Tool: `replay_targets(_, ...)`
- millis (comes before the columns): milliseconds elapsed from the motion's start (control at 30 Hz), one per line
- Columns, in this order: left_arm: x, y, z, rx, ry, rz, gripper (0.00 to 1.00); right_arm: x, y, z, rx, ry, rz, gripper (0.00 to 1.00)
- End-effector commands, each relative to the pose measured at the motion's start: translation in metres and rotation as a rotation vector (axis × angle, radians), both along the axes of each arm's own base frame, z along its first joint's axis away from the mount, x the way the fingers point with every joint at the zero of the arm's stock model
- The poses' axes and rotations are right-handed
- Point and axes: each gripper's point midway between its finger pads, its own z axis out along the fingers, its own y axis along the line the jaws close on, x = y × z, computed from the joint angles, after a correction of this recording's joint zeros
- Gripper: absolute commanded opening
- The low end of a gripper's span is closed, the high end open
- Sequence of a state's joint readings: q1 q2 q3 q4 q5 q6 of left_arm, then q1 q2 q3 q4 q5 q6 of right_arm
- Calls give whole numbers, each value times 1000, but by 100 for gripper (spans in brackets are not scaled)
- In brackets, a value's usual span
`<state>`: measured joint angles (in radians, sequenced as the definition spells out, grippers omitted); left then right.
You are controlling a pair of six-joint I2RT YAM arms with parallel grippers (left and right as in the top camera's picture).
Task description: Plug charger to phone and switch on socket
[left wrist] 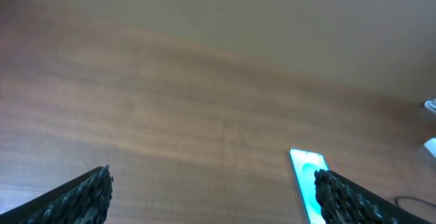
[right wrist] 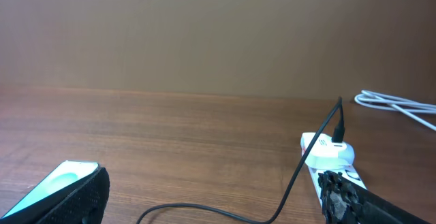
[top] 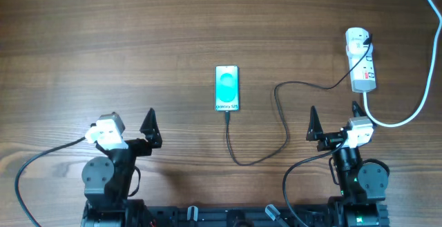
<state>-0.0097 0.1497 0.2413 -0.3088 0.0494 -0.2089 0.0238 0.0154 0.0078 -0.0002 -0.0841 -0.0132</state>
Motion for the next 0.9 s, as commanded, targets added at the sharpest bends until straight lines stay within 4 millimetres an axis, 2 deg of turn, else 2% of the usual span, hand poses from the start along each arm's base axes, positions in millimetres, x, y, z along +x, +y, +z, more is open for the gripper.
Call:
replay_targets(0, 0, 4, -6, -10, -35, 24, 100, 0, -1, 2, -10, -12, -6, 100)
replay_targets(167, 3, 5, -12, -9, -70, 28, 100, 0, -1, 2, -10, -12, -6, 100)
replay_targets(567, 3, 25, -2, -1, -163, 121, 100, 0, -1, 2, -10, -12, -6, 100)
replay_targets(867, 3, 26, -2, -1, -163, 122, 100, 0, -1, 2, -10, -12, -6, 100)
